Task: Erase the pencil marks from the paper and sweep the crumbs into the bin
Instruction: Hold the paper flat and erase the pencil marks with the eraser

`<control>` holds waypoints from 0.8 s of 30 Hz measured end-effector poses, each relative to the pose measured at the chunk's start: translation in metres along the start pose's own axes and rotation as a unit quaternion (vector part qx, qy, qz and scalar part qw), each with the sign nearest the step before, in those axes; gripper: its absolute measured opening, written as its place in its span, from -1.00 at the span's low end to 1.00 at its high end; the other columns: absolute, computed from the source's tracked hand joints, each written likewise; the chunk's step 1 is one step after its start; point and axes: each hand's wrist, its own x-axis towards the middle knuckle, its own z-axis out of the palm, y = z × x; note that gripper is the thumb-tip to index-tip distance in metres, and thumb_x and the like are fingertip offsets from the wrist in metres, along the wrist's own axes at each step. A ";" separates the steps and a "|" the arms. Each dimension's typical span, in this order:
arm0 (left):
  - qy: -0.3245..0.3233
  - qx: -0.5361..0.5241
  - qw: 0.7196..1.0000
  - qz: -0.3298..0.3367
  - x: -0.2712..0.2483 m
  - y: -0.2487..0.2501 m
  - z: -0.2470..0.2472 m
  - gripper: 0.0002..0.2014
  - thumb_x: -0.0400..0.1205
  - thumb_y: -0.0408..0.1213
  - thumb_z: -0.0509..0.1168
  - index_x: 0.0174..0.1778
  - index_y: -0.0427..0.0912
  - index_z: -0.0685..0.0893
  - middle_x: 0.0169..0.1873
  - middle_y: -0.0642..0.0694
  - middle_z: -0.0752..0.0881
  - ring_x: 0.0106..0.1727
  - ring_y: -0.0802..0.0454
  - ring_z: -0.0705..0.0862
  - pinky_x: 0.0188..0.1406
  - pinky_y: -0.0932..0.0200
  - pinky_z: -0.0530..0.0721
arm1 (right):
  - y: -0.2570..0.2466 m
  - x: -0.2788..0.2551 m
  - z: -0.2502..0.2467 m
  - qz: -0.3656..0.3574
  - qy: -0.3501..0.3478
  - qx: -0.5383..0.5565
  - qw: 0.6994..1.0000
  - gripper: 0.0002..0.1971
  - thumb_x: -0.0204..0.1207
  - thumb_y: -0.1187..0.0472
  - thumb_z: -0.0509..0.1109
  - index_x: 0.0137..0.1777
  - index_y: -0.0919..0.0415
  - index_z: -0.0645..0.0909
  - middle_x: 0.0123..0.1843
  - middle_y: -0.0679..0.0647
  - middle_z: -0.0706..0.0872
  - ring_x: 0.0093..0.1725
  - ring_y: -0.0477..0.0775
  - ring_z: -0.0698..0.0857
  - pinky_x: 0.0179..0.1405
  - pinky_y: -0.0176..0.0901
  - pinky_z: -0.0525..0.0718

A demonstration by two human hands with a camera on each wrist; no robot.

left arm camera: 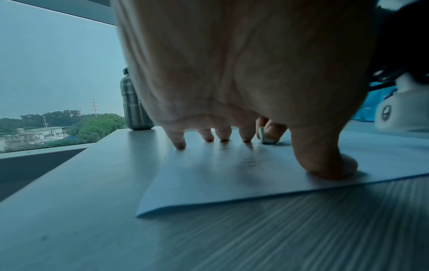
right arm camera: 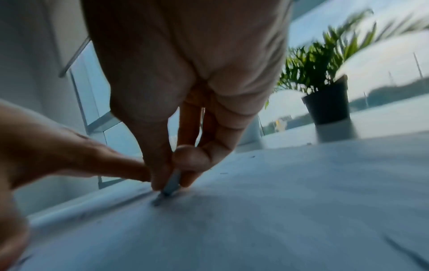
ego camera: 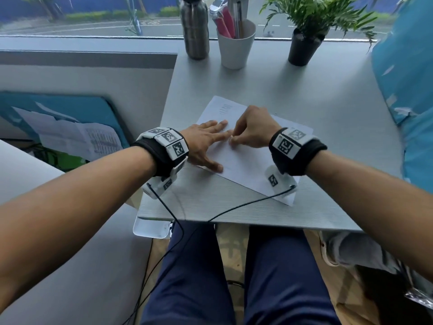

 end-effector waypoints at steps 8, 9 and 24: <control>0.002 -0.004 1.000 -0.004 -0.002 0.002 0.002 0.11 0.42 0.44 0.31 0.71 0.12 -0.19 0.70 0.00 -0.30 0.71 -0.05 -0.23 0.68 -0.15 -0.07 | 0.000 0.001 0.003 0.001 0.020 0.009 1.000 -0.91 0.27 0.19 0.57 -0.28 0.20 0.84 -0.34 0.08 0.80 -0.37 -0.10 0.61 -0.28 -0.42 0.44; 0.001 -0.009 1.000 -0.003 -0.003 0.001 0.002 0.11 0.41 0.44 0.30 0.71 0.13 -0.19 0.70 0.00 -0.30 0.71 -0.05 -0.24 0.68 -0.16 -0.07 | -0.006 -0.003 0.007 -0.016 0.004 0.012 1.000 -0.94 0.24 0.22 0.57 -0.33 0.20 0.82 -0.41 0.04 0.76 -0.43 -0.12 0.58 -0.28 -0.38 0.45; -0.007 -0.040 0.999 -0.007 -0.003 0.003 0.001 0.13 0.40 0.42 0.34 0.70 0.14 -0.22 0.69 0.02 -0.33 0.70 -0.01 -0.29 0.67 -0.21 -0.12 | -0.007 0.000 0.008 0.003 -0.013 0.018 1.000 -0.90 0.23 0.17 0.63 -0.28 0.15 0.84 -0.34 0.04 0.80 -0.43 -0.18 0.59 -0.38 -0.47 0.45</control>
